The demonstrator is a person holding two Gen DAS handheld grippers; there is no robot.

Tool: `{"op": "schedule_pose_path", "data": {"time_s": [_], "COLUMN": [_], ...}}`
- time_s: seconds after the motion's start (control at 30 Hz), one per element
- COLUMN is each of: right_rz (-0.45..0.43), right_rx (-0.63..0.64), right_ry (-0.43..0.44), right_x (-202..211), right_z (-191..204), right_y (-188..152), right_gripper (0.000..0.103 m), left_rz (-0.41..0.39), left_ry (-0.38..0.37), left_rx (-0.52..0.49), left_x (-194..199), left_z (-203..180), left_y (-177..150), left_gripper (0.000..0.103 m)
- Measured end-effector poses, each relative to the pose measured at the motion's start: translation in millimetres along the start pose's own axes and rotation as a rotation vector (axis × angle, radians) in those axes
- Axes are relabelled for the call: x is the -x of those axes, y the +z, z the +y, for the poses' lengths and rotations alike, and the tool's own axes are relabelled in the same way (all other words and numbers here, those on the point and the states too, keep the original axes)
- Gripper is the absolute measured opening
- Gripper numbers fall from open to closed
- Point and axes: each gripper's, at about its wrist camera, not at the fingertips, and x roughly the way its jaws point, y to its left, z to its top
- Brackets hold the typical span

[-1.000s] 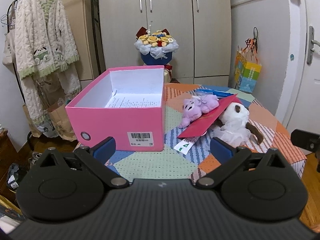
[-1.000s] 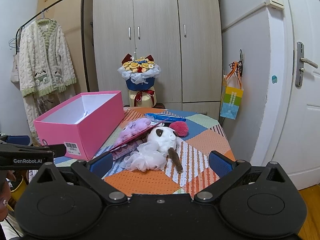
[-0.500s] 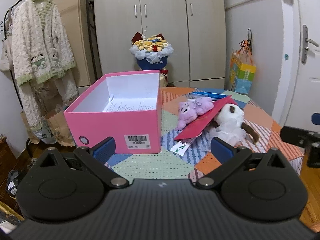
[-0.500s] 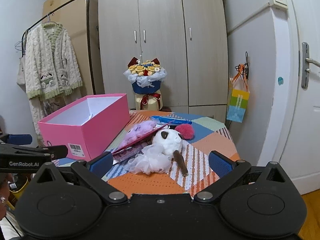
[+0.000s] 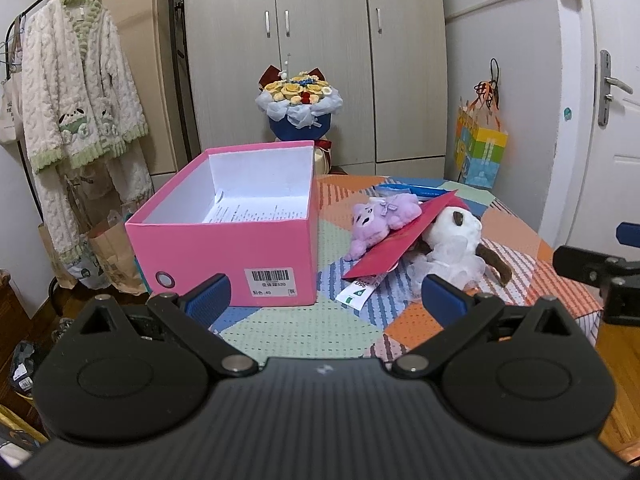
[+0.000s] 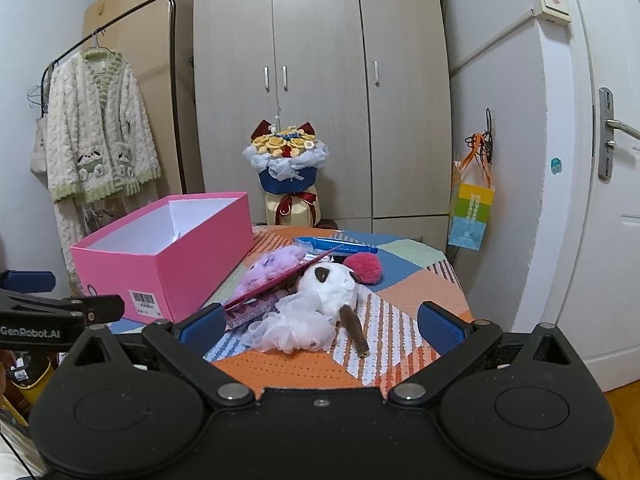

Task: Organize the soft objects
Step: 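Reach the left gripper to the red envelope and grasp it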

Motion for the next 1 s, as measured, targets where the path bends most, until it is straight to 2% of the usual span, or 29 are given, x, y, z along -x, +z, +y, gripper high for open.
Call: {"op": "schedule_pose_path", "data": {"time_s": [0.2, 0.3, 0.43, 0.5, 0.6, 0.7, 0.8, 0.83, 0.97, 1.0], "right_rz": [-0.063, -0.022, 0.038, 0.068, 0.117, 0.15, 0.162, 0.168, 0.196, 0.206], "right_rx": [0.015, 0.01, -0.033, -0.036, -0.043, -0.062, -0.08, -0.09, -0.13, -0.134], "right_ry": [0.073, 0.139, 0.232, 0.251, 0.265, 0.293, 0.314, 0.326, 0.36, 0.37], "right_x": [-1.6, -12.3, -33.4, -47.1, -71.0, -95.0, -114.1, -121.3, -150.6, -158.3], "right_z": [-6.6, -14.3, -25.1, -26.7, -29.0, -35.5, -41.8, -44.1, -52.2, -54.1], "right_y": [6.8, 15.1, 23.2, 26.0, 28.2, 32.2, 38.1, 40.6, 46.8, 47.0], "right_gripper": [0.103, 0.103, 0.103, 0.097, 0.094, 0.091, 0.09, 0.09, 0.089, 0.086], "left_rz": [-0.018, -0.035, -0.061, -0.075, -0.072, -0.069, -0.067, -0.054, -0.006, 0.0], "left_ry": [-0.007, -0.014, -0.087, -0.121, -0.186, -0.19, -0.166, -0.161, -0.189, -0.187], "left_rx": [0.035, 0.021, -0.004, -0.022, -0.067, -0.106, -0.165, -0.191, -0.248, -0.261], "left_x": [-5.9, -10.3, -21.2, -29.9, -46.2, -64.6, -84.3, -91.3, -115.2, -119.7], "left_z": [2.2, -0.2, -6.3, -12.5, -22.9, -32.2, -38.5, -40.1, -41.0, -41.5], "left_y": [1.5, 2.5, -0.1, -2.7, -4.7, -5.4, -5.7, -5.4, -5.5, -5.8], "left_gripper": [0.103, 0.101, 0.101, 0.101, 0.1, 0.097, 0.085, 0.077, 0.062, 0.061]}}
